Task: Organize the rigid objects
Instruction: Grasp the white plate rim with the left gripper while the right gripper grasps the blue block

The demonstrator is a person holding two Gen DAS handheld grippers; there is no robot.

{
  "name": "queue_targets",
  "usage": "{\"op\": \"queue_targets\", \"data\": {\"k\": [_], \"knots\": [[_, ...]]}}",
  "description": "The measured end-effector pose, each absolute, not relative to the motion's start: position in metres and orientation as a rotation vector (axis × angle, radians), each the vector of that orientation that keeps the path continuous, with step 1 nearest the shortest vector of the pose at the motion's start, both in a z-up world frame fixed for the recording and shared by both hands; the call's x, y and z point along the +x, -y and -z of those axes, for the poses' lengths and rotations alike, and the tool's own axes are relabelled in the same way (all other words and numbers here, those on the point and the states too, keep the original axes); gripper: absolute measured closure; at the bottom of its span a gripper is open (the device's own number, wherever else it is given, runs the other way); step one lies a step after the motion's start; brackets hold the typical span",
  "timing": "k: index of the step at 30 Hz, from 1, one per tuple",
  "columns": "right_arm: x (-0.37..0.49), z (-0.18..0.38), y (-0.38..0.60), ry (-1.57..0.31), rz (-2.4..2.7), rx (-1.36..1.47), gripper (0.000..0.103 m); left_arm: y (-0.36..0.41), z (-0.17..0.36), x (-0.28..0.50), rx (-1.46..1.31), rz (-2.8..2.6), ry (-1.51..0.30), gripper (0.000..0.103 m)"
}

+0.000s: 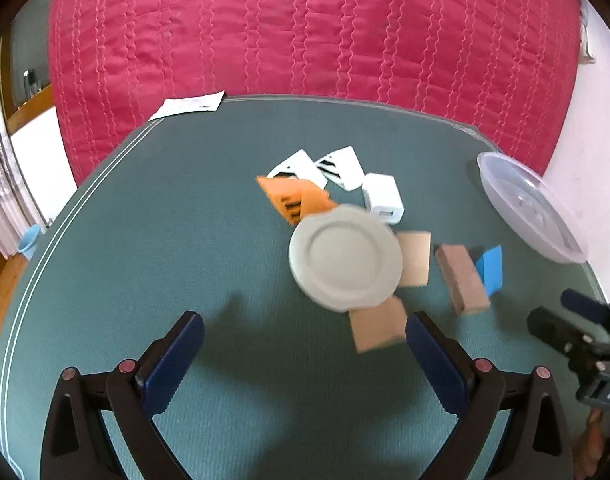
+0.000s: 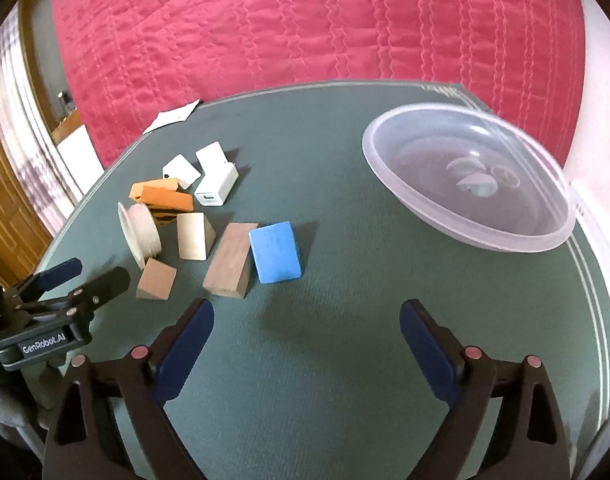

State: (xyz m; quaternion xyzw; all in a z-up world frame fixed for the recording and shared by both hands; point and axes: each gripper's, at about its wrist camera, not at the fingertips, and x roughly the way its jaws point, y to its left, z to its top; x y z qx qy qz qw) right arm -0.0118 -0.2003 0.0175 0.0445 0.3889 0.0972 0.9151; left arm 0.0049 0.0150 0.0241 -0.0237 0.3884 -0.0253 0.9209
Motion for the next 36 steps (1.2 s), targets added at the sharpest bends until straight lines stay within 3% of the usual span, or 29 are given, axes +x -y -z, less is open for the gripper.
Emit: {"op": "queue_targets", "data": {"k": [11,12,17,23,30,36], "knots": [[0.006,-0.018,0.184,-0.811,-0.247,0.076,0.009,-0.011,-0.018,0.043,-0.099,0.087,-0.850,0.001],[0.009,-0.018,0.183,-0.810,-0.246,0.072,0.009,-0.011,-0.017,0.044,-0.098,0.091,-0.852,0.004],[0.022,-0.016,0.183,-0.800,-0.230,0.090,0.009,-0.015,-0.013,0.047,-0.116,0.112,-0.853,0.040],[0.035,-0.004,0.185,-0.834,-0.210,0.083,0.029,-0.016,-0.018,0.039,-0.131,0.131,-0.819,0.039],[0.042,-0.005,0.180,-0.824,-0.236,0.072,0.035,-0.016,-0.026,0.034,-0.088,0.093,-0.772,0.039],[0.044,-0.005,0.178,-0.813,-0.259,0.075,0.049,-0.021,-0.024,0.038,-0.099,0.077,-0.782,0.039]]}}
